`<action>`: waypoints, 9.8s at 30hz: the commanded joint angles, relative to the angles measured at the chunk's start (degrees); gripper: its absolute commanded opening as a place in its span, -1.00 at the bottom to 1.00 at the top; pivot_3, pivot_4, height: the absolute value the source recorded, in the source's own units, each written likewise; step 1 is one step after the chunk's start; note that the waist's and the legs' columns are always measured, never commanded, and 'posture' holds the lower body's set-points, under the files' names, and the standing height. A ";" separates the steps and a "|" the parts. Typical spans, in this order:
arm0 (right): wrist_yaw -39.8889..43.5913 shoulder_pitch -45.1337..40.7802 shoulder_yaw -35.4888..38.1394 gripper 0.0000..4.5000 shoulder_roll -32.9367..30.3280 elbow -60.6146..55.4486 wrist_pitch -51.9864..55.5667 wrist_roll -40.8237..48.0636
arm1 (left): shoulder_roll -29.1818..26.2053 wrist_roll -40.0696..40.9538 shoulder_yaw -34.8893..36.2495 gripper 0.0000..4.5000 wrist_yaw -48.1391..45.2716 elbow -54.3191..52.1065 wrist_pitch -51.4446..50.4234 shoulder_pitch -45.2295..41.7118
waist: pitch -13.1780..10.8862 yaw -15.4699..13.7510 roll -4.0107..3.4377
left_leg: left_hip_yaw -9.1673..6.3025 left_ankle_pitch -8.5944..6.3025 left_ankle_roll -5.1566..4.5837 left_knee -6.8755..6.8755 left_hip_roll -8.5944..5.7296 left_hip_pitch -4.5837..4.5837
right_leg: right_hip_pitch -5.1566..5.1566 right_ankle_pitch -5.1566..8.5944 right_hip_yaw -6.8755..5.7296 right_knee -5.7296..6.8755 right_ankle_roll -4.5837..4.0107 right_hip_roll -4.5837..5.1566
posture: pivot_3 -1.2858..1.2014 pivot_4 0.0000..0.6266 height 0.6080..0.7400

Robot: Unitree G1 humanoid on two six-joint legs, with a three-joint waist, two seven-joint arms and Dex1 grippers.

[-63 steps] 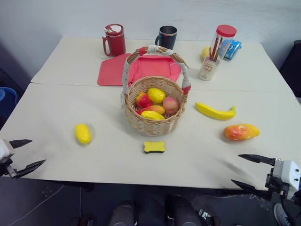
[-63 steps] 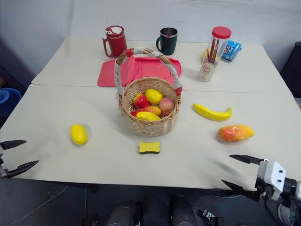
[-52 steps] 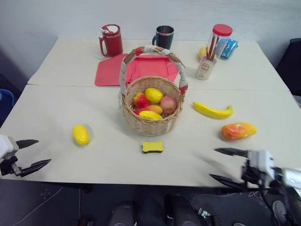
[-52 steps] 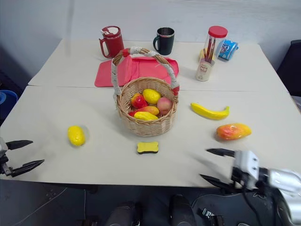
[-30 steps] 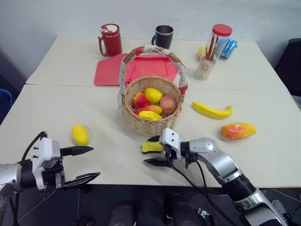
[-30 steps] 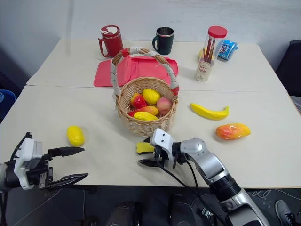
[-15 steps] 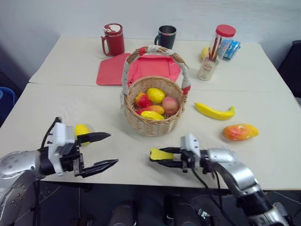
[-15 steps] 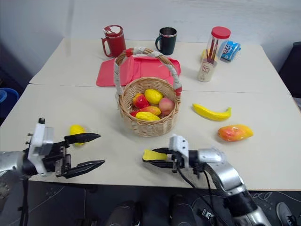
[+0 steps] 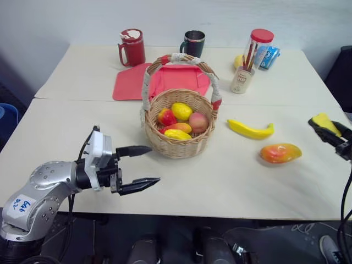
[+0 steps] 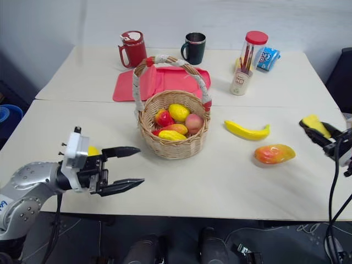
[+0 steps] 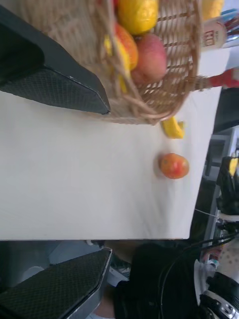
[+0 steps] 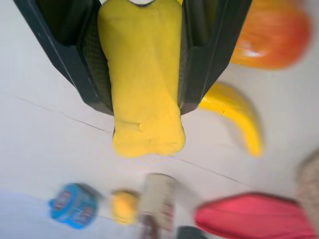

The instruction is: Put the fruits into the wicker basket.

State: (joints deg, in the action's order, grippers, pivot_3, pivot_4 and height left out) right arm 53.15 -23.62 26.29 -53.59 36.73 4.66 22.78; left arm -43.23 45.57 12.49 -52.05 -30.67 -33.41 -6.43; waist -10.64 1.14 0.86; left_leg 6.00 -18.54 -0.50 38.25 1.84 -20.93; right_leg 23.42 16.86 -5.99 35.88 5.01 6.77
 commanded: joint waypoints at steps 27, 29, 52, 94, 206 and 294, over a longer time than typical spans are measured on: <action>18.45 4.78 -11.60 0.97 6.41 -28.77 -8.86 8.59 | -0.18 -11.87 37.52 1.00 2.41 26.22 16.37 25.27 | -0.17 0.67 -0.31 | 0.02 -0.08 0.39 -0.06 0.64 -0.09 | 0.18 0.04 0.02 -0.06 -0.17 -0.16 | 0.03 -0.52 1.00; 17.14 8.96 -15.50 0.97 9.69 -42.34 -3.92 13.60 | -1.28 -14.23 40.83 1.00 4.36 34.42 18.61 26.66 | -0.17 0.39 -0.35 | 0.02 -0.22 0.49 -0.09 0.80 -0.14 | 0.25 0.09 0.02 0.03 -0.26 -0.20 | 0.03 -0.52 1.00; 13.99 12.86 -26.05 0.97 19.99 -52.70 -7.52 7.09 | -8.52 3.61 21.25 1.00 32.25 16.74 -38.83 -1.26 | 0.15 0.02 0.20 | -0.27 -0.22 0.70 -0.16 0.77 -0.14 | 0.17 0.03 0.01 0.10 -0.61 -0.11 | 0.03 -0.52 1.00; -16.55 26.67 -9.45 1.00 24.30 -64.42 -0.90 5.11 | 18.61 -24.24 -15.90 -0.29 16.67 35.52 5.41 -41.66 | 0.17 -1.92 0.20 | 0.13 -0.19 0.40 0.41 0.32 -0.23 | 0.21 -0.12 -0.06 0.13 -0.36 -0.53 | 0.03 -0.52 1.00; 4.87 34.77 11.35 0.99 15.76 -38.43 -8.43 1.44 | -1.97 -5.13 12.45 1.00 -7.08 17.86 12.71 1.90 | 0.23 -2.00 -0.04 | 0.91 -0.53 -0.14 0.86 0.59 -1.06 | 1.04 -0.51 0.08 -0.21 0.03 -0.43 | 0.03 -0.52 1.00; 14.54 -14.63 -21.57 0.98 13.91 -32.51 15.80 5.14 | 2.61 -0.11 17.35 1.00 4.19 2.39 10.05 9.74 | 0.22 0.93 -0.15 | 1.09 -0.52 -0.12 0.88 0.82 -0.90 | 1.08 -0.65 0.10 -0.08 -0.11 -0.44 | 0.03 -0.52 1.00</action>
State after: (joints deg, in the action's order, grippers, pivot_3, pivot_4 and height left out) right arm 67.91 -34.98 4.82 -40.58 2.07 24.08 29.36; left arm -39.75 44.24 29.15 -47.75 -27.44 -23.57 3.94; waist -10.42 2.08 0.70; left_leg 7.11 -19.03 -0.56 39.12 2.67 -21.82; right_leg 24.54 16.22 -5.87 35.87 4.88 6.32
